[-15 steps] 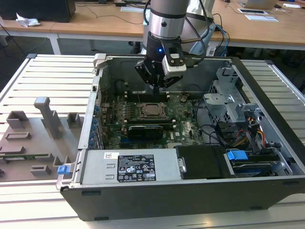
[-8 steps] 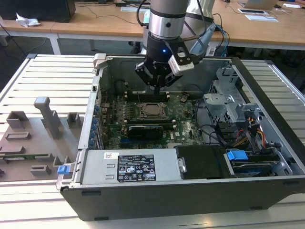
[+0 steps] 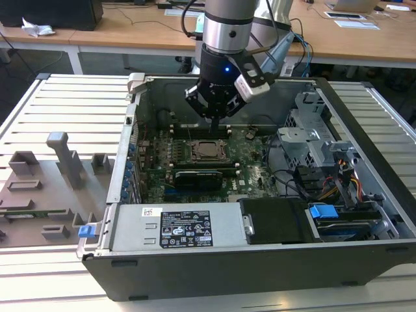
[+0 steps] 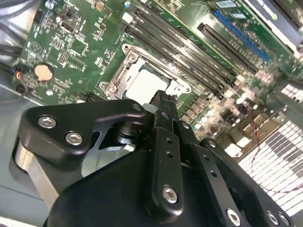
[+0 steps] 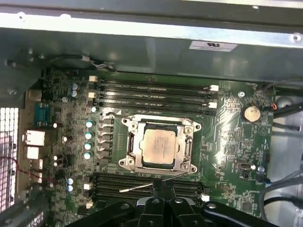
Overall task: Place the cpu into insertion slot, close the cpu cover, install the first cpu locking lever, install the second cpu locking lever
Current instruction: 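Install the first cpu locking lever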
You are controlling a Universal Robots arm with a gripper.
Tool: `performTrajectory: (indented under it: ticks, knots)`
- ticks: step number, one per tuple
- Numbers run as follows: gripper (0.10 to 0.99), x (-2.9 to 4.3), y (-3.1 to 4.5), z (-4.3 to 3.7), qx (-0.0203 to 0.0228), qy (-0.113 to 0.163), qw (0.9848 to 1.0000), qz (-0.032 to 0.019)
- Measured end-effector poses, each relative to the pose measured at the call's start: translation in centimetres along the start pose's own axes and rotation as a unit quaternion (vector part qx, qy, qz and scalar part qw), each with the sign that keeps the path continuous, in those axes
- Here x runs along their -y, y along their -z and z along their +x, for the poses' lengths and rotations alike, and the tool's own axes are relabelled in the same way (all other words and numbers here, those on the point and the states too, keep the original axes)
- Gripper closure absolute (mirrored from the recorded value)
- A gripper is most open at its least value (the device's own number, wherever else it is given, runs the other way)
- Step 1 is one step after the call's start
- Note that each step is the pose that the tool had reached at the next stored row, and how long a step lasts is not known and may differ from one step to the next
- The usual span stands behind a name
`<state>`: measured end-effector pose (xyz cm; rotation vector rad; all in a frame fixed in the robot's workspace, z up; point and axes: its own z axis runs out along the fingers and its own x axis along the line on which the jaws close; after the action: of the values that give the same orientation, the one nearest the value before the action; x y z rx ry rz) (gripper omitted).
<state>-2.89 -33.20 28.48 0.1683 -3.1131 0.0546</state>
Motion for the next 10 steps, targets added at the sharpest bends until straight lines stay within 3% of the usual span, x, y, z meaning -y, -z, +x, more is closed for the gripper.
performTrajectory:
  ticks: [7,10]
  knots:
    - [0.98,0.0,0.0,0.0,0.0021,0.062,0.9981,0.0016]
    - [0.98,0.0,0.0,0.0,0.0032,0.095,0.9955,0.0024]
